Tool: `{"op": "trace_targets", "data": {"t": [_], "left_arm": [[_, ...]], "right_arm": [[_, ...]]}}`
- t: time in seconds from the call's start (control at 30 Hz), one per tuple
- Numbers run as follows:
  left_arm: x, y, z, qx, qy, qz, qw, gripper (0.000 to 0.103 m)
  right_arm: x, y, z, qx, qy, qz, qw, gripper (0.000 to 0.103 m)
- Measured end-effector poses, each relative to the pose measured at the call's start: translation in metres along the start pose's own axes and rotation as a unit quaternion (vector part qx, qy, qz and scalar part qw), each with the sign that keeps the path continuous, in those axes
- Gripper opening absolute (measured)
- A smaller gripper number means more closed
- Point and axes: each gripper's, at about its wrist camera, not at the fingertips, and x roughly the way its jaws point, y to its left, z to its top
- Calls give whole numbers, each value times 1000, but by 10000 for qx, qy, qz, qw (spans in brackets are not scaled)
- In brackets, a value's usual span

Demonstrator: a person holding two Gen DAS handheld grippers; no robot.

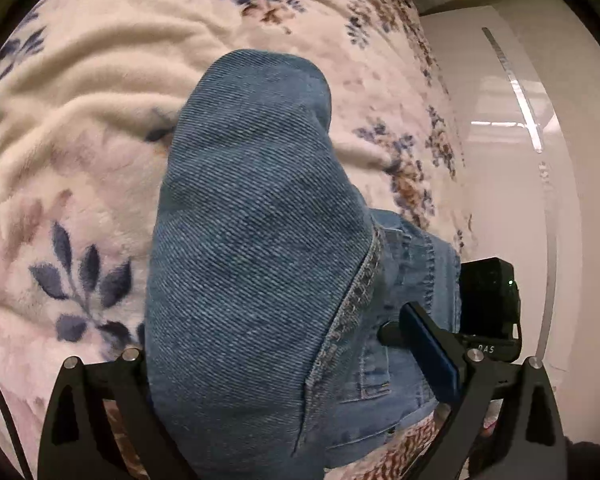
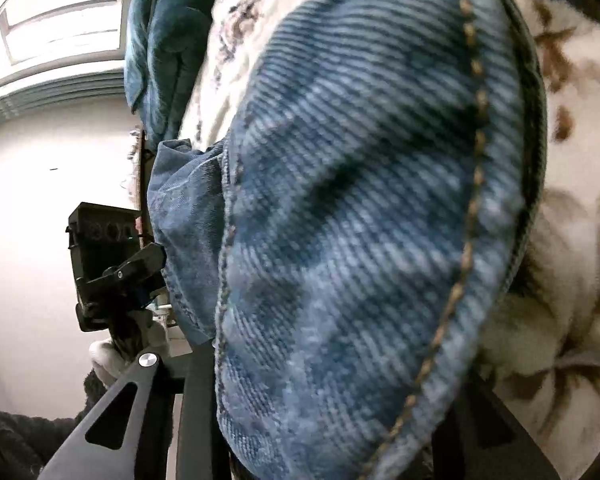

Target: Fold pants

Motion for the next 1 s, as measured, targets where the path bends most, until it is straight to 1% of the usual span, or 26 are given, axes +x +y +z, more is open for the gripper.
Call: {"op": "trace_targets", "data": {"t": [0.17, 0.27, 0.43, 0.5, 0.53, 0.7, 0.8, 0.9, 1.0], "left_arm": [[-7, -38, 11, 217, -100, -113, 9996, 98], [-6, -51, 7, 297, -137, -205, 9993, 98], [2, -60, 8, 451, -198, -375, 9981, 98], [4, -57, 15, 560, -233, -389, 9974, 98], [4, -52, 20, 586, -249, -412, 9971, 98], [28, -77, 86, 769, -351, -344, 9958, 98], [43, -82, 122, 839, -382, -279, 9954, 98], [61, -79, 158, 888, -369, -157, 9952, 98], [84, -65, 185, 795, -296, -119, 9963, 98]], "right_arm": [[-39, 8, 1, -104, -234, 68, 9996, 32], [-62, 19, 5, -173, -370, 14, 9992, 32], [-111, 31, 39, -312, -587, -149, 9977, 32], [-128, 31, 64, -336, -640, -185, 9972, 32], [-143, 29, 76, -342, -662, -206, 9970, 32], [-162, 29, 151, -434, -745, -343, 9957, 32], [-156, 34, 190, -473, -767, -433, 9950, 32], [-148, 32, 233, -497, -725, -520, 9948, 32], [-130, 25, 268, -469, -636, -605, 9950, 32]]}}
